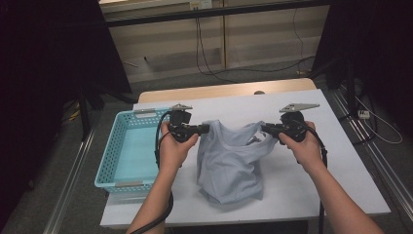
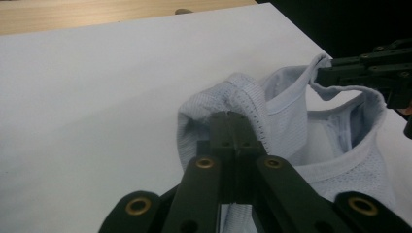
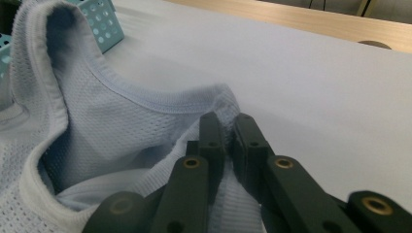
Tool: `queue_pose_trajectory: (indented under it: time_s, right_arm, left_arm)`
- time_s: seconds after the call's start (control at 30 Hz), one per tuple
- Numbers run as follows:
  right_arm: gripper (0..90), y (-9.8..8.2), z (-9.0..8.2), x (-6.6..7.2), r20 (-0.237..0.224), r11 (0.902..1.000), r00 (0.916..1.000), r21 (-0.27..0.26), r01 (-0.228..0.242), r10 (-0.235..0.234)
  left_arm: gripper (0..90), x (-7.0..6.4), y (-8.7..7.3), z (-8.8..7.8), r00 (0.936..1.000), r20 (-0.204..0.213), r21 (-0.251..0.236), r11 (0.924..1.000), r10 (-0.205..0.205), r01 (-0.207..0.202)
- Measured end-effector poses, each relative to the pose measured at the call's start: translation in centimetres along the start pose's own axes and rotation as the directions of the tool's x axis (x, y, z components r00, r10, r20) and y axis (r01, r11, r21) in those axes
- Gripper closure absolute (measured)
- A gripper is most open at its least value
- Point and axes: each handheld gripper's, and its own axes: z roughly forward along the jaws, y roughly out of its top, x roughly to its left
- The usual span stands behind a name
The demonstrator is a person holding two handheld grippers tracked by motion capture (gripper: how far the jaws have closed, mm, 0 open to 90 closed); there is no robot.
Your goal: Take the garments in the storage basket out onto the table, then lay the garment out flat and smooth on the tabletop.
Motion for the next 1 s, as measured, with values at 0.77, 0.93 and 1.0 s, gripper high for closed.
queue_pose_trajectory:
  time_s: [0.77,0.93,1.0]
  right_arm:
    - [84.9,0.8,-0.9,-1.0,0.036,0.9997,0.9994,-0.025,0.005,-0.004]
    - [84.8,0.8,-0.9,-1.3,0.013,0.9997,0.9999,-0.024,0.003,-0.003]
    - [84.8,0.9,-0.7,-1.6,0.008,0.9999,1.0,-0.016,0.001,-0.001]
  left_arm:
    - [90.0,-0.1,2.0,-0.1,0.9994,0.032,-0.022,0.9997,0.014,-0.014]
    - [90.0,0.3,2.3,0.1,0.9987,0.047,-0.007,0.9998,0.021,-0.021]
    - [90.0,1.0,2.5,0.6,0.9985,0.054,-0.012,0.9999,0.005,-0.004]
